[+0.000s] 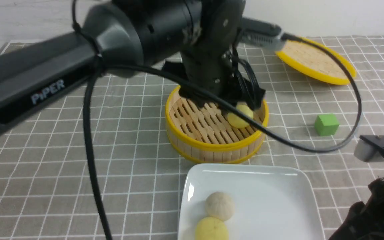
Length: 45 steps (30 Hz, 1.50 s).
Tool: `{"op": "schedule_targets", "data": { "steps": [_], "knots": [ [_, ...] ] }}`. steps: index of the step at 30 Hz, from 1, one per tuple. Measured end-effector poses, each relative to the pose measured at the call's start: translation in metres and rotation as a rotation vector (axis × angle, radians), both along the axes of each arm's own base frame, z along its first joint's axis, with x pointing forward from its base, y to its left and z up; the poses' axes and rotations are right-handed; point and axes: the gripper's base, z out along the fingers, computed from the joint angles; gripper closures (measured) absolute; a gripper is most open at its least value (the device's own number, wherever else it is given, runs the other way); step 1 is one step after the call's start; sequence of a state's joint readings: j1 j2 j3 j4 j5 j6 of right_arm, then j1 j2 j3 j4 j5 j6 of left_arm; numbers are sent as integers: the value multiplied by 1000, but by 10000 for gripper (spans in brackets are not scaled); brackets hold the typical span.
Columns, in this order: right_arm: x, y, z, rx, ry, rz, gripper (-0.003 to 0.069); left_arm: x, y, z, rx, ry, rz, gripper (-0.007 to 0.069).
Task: Put the steamed buns into the plate on the grey tablecloth.
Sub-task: 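Reach toward a bun in the bamboo steamer with the right gripper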
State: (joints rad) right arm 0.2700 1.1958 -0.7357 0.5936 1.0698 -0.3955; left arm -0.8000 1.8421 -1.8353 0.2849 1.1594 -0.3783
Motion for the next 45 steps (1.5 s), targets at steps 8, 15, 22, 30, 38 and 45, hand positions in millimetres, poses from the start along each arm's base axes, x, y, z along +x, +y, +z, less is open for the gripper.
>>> {"op": "schedule_targets", "data": {
  "steps": [8, 15, 22, 30, 38, 45],
  "knots": [
    [-4, 1, 0, -5, 30, 31, 503, 37, 72, 56, -60, -90, 173, 615],
    [-11, 10, -2, -83, 25, 115, 666, 68, 150, 28, -231, 142, 285, 615],
    [36, 21, 22, -203, 44, 59, 672, 39, 177, -5, -131, 254, 210, 615],
    [146, 65, 62, -154, -113, 38, 652, 3, 186, 10, -94, 209, 114, 615],
    [227, 93, 53, -168, -222, 34, 496, 0, 187, 13, -96, 200, 111, 612],
    [259, 105, 7, -199, -211, 66, 332, 0, 187, 13, -96, 200, 112, 610]
  ]
}}
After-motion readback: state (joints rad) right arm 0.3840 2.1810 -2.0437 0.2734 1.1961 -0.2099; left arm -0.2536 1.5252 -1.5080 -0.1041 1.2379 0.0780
